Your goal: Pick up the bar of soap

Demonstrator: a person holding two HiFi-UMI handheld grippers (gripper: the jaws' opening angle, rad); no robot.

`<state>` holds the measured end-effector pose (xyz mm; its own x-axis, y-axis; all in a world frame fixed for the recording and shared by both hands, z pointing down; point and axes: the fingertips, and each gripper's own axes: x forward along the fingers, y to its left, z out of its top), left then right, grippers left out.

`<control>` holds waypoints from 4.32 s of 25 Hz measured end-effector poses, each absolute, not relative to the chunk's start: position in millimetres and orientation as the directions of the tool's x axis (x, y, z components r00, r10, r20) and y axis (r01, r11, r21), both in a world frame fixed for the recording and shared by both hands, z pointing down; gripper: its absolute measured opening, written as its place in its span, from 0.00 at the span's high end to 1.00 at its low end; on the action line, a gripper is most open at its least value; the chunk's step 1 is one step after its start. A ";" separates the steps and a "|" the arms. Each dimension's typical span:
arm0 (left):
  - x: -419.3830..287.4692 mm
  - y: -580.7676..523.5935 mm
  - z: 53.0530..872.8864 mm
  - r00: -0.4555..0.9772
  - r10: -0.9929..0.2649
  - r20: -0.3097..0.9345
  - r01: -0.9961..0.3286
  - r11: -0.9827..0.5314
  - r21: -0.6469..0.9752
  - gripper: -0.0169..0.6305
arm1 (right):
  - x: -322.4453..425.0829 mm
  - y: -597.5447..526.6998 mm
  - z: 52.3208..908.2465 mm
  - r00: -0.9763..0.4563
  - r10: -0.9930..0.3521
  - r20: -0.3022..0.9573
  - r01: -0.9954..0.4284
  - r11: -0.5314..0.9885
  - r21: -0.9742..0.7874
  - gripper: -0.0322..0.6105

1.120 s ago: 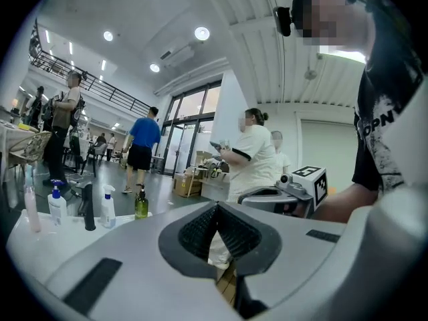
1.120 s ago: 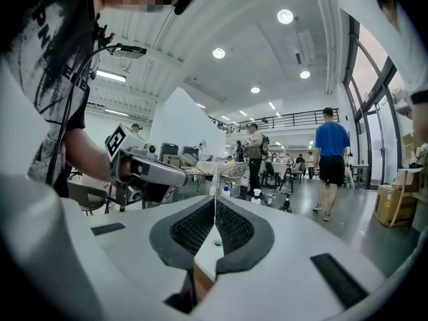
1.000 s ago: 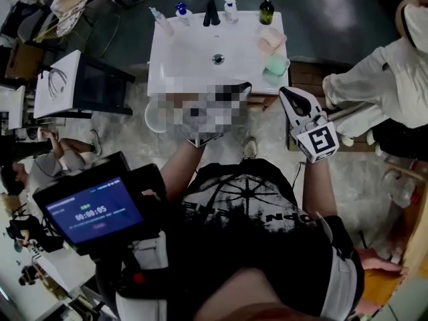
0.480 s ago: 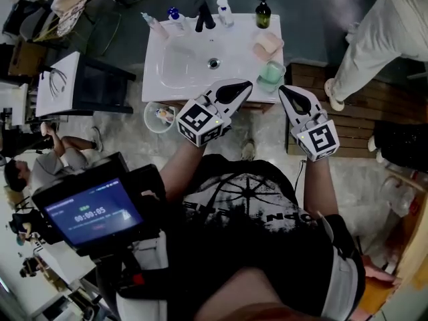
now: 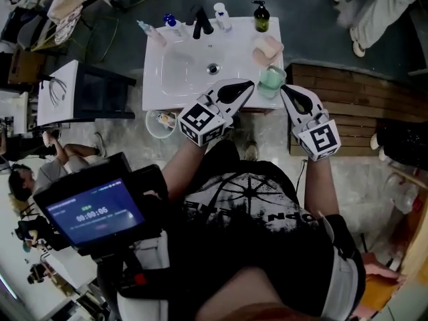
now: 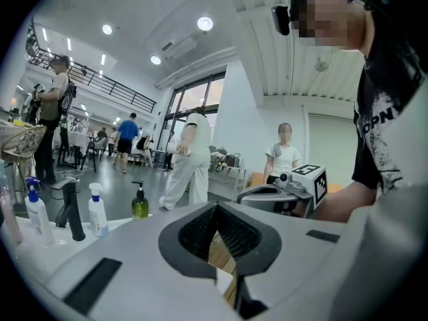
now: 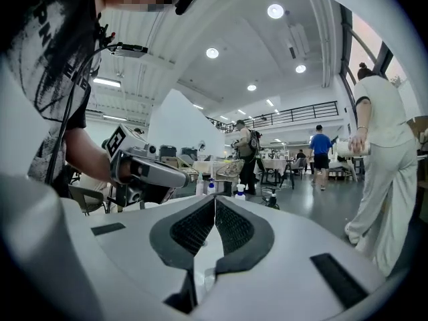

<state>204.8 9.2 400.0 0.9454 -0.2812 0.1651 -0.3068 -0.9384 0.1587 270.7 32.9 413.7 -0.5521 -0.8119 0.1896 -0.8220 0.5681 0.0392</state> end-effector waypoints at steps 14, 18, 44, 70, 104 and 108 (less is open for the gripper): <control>209.1 -60.7 397.3 0.986 -0.100 0.131 -0.119 -0.981 0.150 0.96 | 273.9 -29.1 397.9 -0.365 -0.917 0.160 -0.921 0.381 0.084 0.93; 205.5 -76.4 398.2 0.992 -0.048 0.120 -0.065 -0.988 0.139 0.96 | 269.0 -44.0 400.5 -0.316 -0.933 0.172 -0.938 0.334 0.088 0.93; 224.8 -76.3 457.4 0.978 -0.048 0.203 -0.099 -0.962 0.253 0.96 | 281.1 -45.9 457.9 -0.431 -0.847 0.310 -0.882 0.468 0.053 0.92; 268.0 -62.7 601.6 0.873 0.175 0.455 -0.188 -0.741 0.645 0.60 | 280.6 -46.1 608.7 -0.473 -0.505 0.722 -0.704 0.709 0.035 0.54; 280.2 -69.1 636.3 0.830 0.192 0.524 -0.252 -0.710 0.658 0.71 | 265.6 -68.5 638.9 -0.471 -0.458 0.754 -0.610 0.786 0.097 0.52; 279.1 -68.6 635.1 0.839 0.188 0.511 -0.250 -0.700 0.669 0.73 | 263.4 -69.3 637.9 -0.472 -0.467 0.748 -0.607 0.787 0.108 0.53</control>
